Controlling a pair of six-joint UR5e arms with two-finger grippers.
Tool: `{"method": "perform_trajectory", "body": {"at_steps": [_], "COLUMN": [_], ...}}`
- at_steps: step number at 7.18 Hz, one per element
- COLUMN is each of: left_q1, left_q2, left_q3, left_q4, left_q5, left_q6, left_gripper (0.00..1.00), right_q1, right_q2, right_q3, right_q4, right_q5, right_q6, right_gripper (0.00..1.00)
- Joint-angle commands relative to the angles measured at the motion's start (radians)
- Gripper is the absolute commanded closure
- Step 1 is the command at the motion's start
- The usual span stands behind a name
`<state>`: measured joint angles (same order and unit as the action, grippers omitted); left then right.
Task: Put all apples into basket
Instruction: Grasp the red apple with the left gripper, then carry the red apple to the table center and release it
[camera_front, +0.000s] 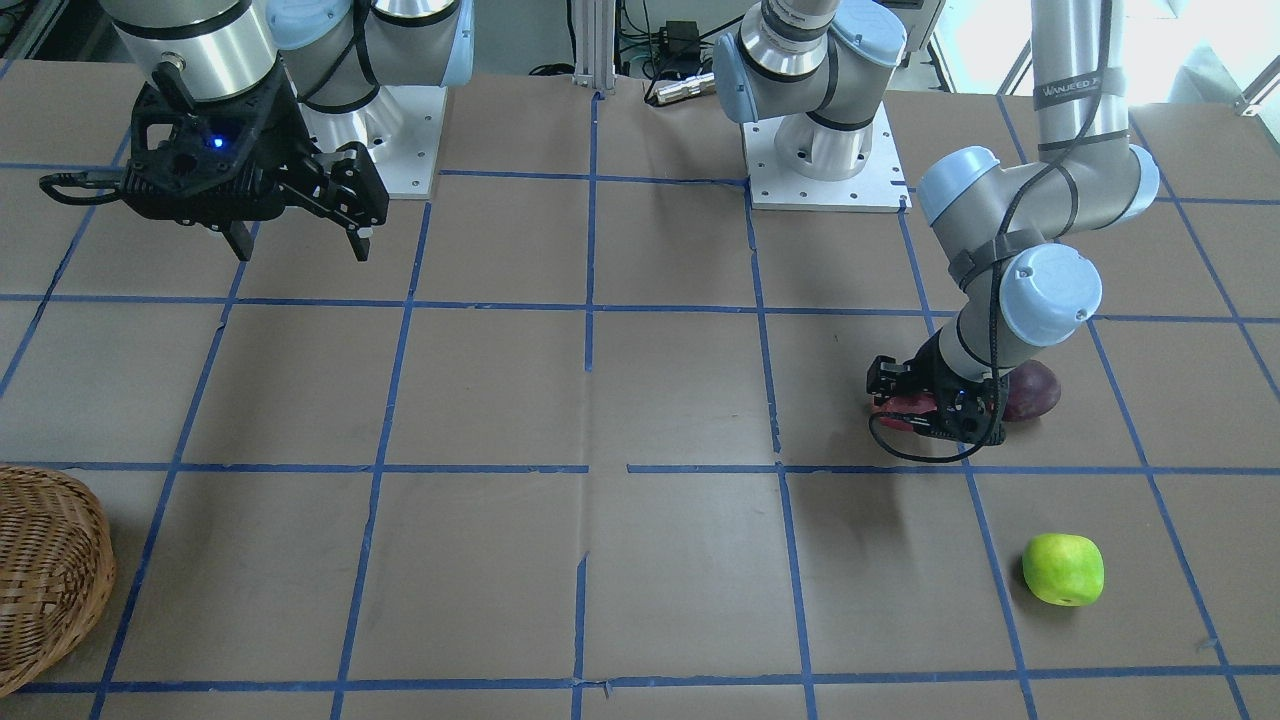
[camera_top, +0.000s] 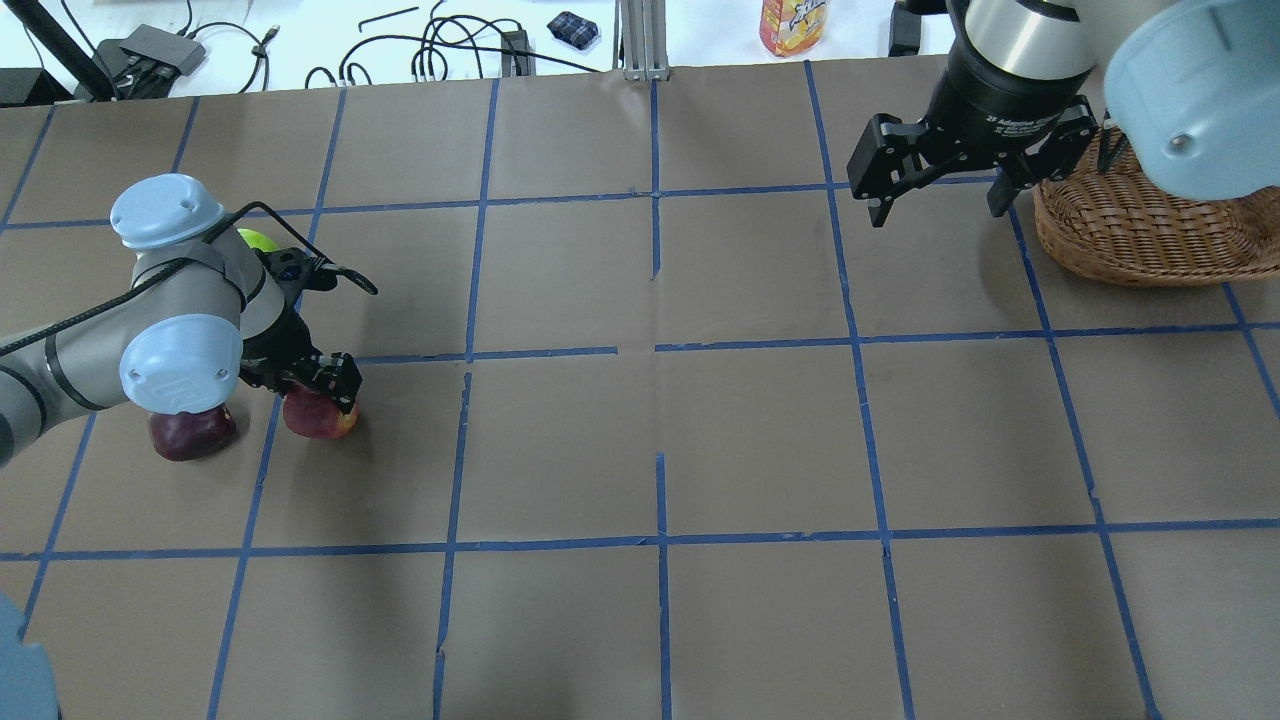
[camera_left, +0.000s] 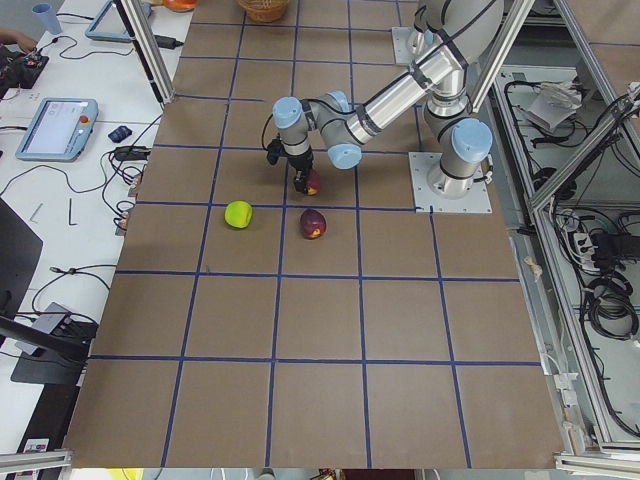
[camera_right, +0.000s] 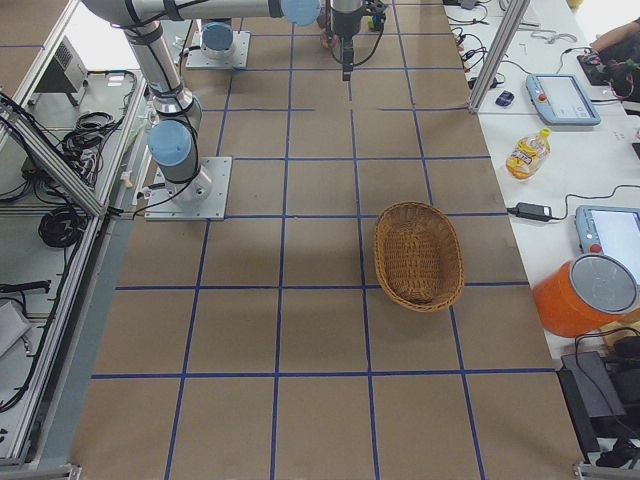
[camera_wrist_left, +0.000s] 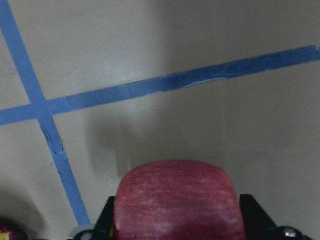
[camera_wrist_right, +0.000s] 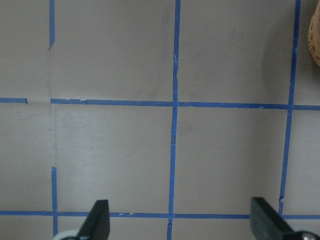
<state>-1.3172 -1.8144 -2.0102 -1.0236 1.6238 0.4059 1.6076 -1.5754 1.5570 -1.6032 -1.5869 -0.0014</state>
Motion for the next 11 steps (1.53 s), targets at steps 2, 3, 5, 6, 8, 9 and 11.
{"method": "perform_trajectory", "body": {"at_steps": [2, 3, 5, 6, 8, 9, 11], "left_q1": [-0.367, -0.431, -0.544, -0.592, -0.671, -0.669, -0.535], "left_q2": [0.009, -0.041, -0.142, -0.193, -0.259, -0.247, -0.179], "left_q3": [0.17, 0.253, 0.298, 0.292, 0.301, 0.303, 0.304], "left_q4": [-0.095, -0.084, 0.091, 0.158, 0.169, 0.171, 0.034], "left_q5": [-0.147, -0.264, -0.328, -0.325, -0.299, -0.292, -0.271], "left_q6": [-0.479, -0.56, -0.777, -0.853, -0.871, -0.856, -0.721], "left_gripper": [1.0, 1.0, 1.0, 1.0, 0.01, 0.0, 0.0], "right_q1": [0.0, 0.0, 0.0, 0.0, 0.0, 0.0, 0.0], "right_q2": [0.0, 0.0, 0.0, 0.0, 0.0, 0.0, 0.0], "right_q3": [0.0, 0.0, 0.0, 0.0, 0.0, 0.0, 0.0], "right_q4": [0.0, 0.0, 0.0, 0.0, 0.0, 0.0, 0.0], "right_q5": [-0.001, 0.001, -0.001, 0.001, 0.001, 0.001, -0.001], "right_q6": [0.0, 0.0, 0.0, 0.0, 0.0, 0.0, 0.0], "right_gripper": [0.0, 0.0, 0.0, 0.0, 0.0, 0.0, 0.0]}}
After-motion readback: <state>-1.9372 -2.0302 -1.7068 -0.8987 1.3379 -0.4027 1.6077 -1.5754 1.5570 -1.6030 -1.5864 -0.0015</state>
